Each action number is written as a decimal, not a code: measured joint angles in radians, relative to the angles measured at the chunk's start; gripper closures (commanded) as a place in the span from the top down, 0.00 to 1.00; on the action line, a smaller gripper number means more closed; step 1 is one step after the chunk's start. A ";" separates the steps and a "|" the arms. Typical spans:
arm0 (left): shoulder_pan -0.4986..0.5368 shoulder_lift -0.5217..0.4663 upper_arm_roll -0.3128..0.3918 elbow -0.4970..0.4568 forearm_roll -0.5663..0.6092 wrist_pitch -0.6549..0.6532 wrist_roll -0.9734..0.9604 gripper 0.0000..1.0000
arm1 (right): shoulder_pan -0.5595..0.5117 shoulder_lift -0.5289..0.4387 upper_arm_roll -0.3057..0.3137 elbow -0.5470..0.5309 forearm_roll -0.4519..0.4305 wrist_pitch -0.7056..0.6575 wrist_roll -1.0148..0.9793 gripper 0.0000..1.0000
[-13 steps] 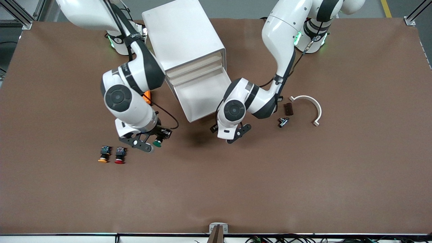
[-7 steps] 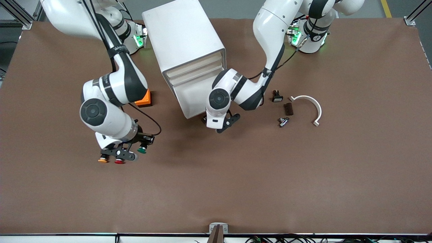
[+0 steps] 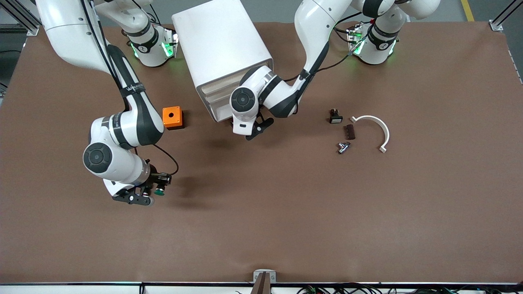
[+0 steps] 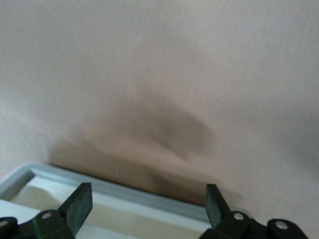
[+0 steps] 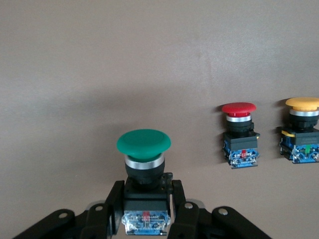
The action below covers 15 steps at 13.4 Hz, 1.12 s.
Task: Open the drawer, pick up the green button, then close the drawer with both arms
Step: 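Set the green button beside the red button while the left gripper shuts the drawer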
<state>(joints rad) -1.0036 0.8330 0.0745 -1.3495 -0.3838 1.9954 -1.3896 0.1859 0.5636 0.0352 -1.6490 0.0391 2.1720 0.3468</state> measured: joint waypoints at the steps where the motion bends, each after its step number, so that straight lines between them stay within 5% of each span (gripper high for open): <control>1: 0.000 0.000 -0.012 0.000 0.000 0.000 -0.007 1.00 | -0.005 0.000 0.000 -0.015 0.000 0.019 -0.013 0.00; 10: 0.009 -0.002 -0.015 0.005 0.000 0.017 -0.010 1.00 | -0.027 0.059 0.003 -0.141 0.000 0.253 -0.081 0.07; 13: 0.033 -0.006 0.063 0.021 0.000 0.034 -0.008 1.00 | -0.027 0.070 0.003 -0.141 0.000 0.267 -0.082 0.60; 15: 0.049 -0.012 0.130 0.033 0.000 0.035 -0.006 1.00 | -0.027 0.070 0.003 -0.138 0.000 0.269 -0.082 0.87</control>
<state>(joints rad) -0.9546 0.8211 0.2047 -1.3163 -0.3838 2.0302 -1.3959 0.1584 0.6332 0.0380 -1.7872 0.0392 2.4411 0.2652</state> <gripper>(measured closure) 0.000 0.520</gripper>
